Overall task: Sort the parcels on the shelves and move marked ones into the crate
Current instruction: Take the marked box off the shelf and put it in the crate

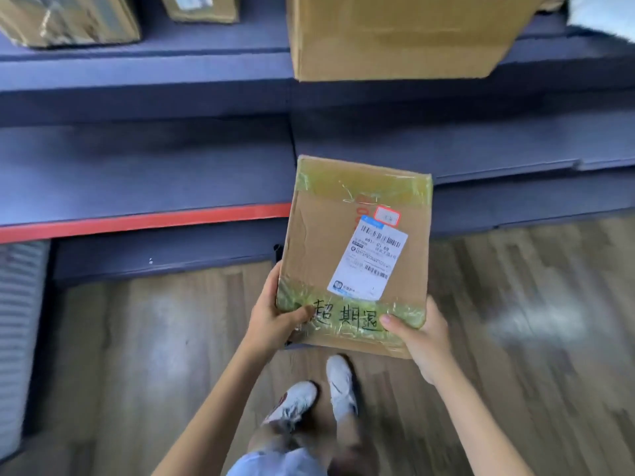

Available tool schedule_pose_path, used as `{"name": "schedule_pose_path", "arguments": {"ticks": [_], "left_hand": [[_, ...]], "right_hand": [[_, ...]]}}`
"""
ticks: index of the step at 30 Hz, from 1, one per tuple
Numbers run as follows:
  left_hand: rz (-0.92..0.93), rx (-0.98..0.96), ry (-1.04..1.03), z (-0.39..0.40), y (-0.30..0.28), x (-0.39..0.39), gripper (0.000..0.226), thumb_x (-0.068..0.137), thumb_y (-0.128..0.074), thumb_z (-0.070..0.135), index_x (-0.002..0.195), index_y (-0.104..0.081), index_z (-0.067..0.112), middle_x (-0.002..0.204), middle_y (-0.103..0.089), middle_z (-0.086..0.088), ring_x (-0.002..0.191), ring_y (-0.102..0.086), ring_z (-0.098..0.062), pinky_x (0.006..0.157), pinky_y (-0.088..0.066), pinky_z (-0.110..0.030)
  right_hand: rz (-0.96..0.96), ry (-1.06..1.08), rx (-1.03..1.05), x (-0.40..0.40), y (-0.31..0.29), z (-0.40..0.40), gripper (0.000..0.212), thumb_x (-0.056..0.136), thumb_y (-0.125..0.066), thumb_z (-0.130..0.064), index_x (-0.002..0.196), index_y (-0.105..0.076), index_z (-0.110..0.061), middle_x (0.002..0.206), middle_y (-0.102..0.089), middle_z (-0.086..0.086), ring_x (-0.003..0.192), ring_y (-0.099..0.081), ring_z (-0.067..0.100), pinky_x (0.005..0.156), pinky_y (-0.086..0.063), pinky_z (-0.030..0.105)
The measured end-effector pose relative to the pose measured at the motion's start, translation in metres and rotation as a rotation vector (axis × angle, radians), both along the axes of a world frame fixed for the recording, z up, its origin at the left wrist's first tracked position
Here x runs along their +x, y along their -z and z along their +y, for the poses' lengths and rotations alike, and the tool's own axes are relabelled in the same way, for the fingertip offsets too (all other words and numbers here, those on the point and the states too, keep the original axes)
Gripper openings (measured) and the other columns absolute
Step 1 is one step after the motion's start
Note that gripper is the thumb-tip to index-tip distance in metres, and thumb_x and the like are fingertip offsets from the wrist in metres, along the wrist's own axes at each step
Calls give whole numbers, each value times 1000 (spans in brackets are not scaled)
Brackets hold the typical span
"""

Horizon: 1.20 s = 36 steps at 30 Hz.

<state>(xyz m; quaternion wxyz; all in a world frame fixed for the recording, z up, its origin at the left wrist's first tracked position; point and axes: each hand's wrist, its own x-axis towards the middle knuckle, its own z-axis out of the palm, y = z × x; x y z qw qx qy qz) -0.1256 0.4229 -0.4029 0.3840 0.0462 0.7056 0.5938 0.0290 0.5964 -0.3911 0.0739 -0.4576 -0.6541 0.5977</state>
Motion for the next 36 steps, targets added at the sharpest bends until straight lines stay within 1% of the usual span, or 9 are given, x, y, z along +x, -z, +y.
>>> {"name": "schedule_pose_path", "arguments": {"ticks": [5,9,15,17,21,24,27,32,36], "left_hand": [[-46,-142,-35,16,69,9,82,63,-76,7,131,-41,37,107,-64,-11,81,-63,-25,65,-55,-58],[-118,-230,-36,28,138,17,81,63,-77,6,131,-40,29,94,-63,-6,73,-58,-24,63,-54,-53],[-52,-354,-17,35,235,15,83,61,-80,10,132,-40,24,111,-61,2,104,-60,-24,85,-54,-38],[-21,-397,-36,34,263,13,81,64,-80,8,132,-39,24,109,-58,8,103,-57,-19,79,-52,-22],[-31,-451,-66,32,310,14,88,65,-79,10,139,-33,19,123,-55,-3,111,-54,-25,95,-47,-42],[-43,-511,-70,29,343,21,92,68,-79,12,143,-27,17,129,-51,-2,116,-50,-22,96,-41,-27],[-9,-517,-94,35,356,22,87,68,-77,10,140,-30,17,121,-52,2,109,-50,-17,79,-36,-12],[-26,-520,-80,47,398,23,90,70,-76,8,143,-24,15,127,-49,1,117,-46,-20,93,-40,-28],[-38,-538,-51,52,427,16,88,71,-76,8,142,-24,14,132,-49,-1,118,-47,-19,85,-37,-18]], "right_hand": [[-104,-118,-124,-4,71,39,57,68,-79,-5,117,-53,-18,116,-64,2,109,-58,18,98,-45,40],[-158,-167,-148,-7,134,59,57,70,-76,-1,121,-52,-12,115,-63,2,105,-58,17,89,-46,29],[-225,-214,-211,-11,229,70,43,76,-67,7,102,-55,-25,98,-66,-3,78,-63,-3,61,-49,10],[-228,-228,-227,-15,258,70,47,78,-61,11,103,-55,-28,103,-66,1,82,-63,0,68,-50,16],[-219,-225,-251,-21,308,65,56,81,-51,15,117,-53,-28,116,-64,5,105,-60,18,89,-49,35],[-236,-226,-269,-21,343,61,59,83,-49,15,131,-46,-19,124,-61,6,115,-57,20,96,-46,35],[-254,-192,-259,-26,358,66,57,82,-48,17,124,-49,-22,120,-62,3,111,-58,17,97,-45,35],[-303,-176,-211,-30,402,69,57,79,-48,17,119,-52,-23,114,-64,2,104,-60,16,95,-48,38],[-322,-186,-203,-34,429,74,56,77,-48,18,119,-53,-18,113,-65,6,104,-62,20,91,-51,42]]}}
